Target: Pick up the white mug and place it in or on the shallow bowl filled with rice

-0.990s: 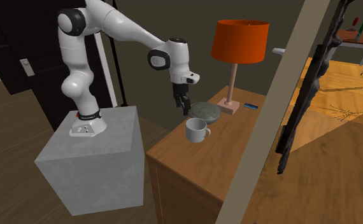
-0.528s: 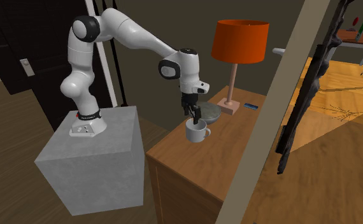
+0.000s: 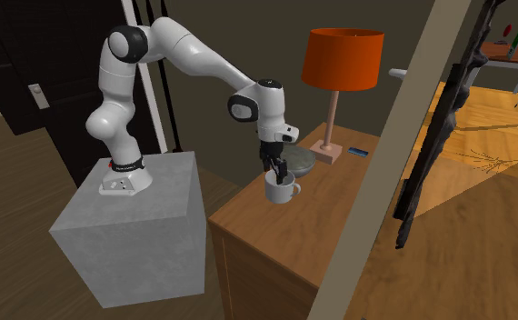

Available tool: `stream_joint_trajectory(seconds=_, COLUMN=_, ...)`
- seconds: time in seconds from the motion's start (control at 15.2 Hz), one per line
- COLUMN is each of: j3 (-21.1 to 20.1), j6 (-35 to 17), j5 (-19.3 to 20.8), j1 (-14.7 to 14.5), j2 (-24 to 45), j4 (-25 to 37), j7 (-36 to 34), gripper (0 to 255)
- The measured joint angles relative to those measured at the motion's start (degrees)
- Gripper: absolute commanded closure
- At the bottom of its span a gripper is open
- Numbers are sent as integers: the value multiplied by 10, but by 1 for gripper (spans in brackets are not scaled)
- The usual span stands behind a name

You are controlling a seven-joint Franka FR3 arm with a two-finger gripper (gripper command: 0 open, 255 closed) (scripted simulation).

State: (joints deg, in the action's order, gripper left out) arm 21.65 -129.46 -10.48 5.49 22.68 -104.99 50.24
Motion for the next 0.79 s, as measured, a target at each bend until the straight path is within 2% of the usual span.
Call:
stream_joint_trajectory(seconds=0.2, j3=0, j6=0, j5=0, j1=0, j2=0, j4=0, j7=0, gripper=0)
stream_joint_trajectory(seconds=0.26, j3=0, j6=0, j5=0, j1=0, j2=0, j4=0, j7=0, gripper=255)
stream_joint_trajectory(seconds=0.79, j3=0, j6=0, j5=0, j1=0, j2=0, j4=0, j7=0, gripper=255)
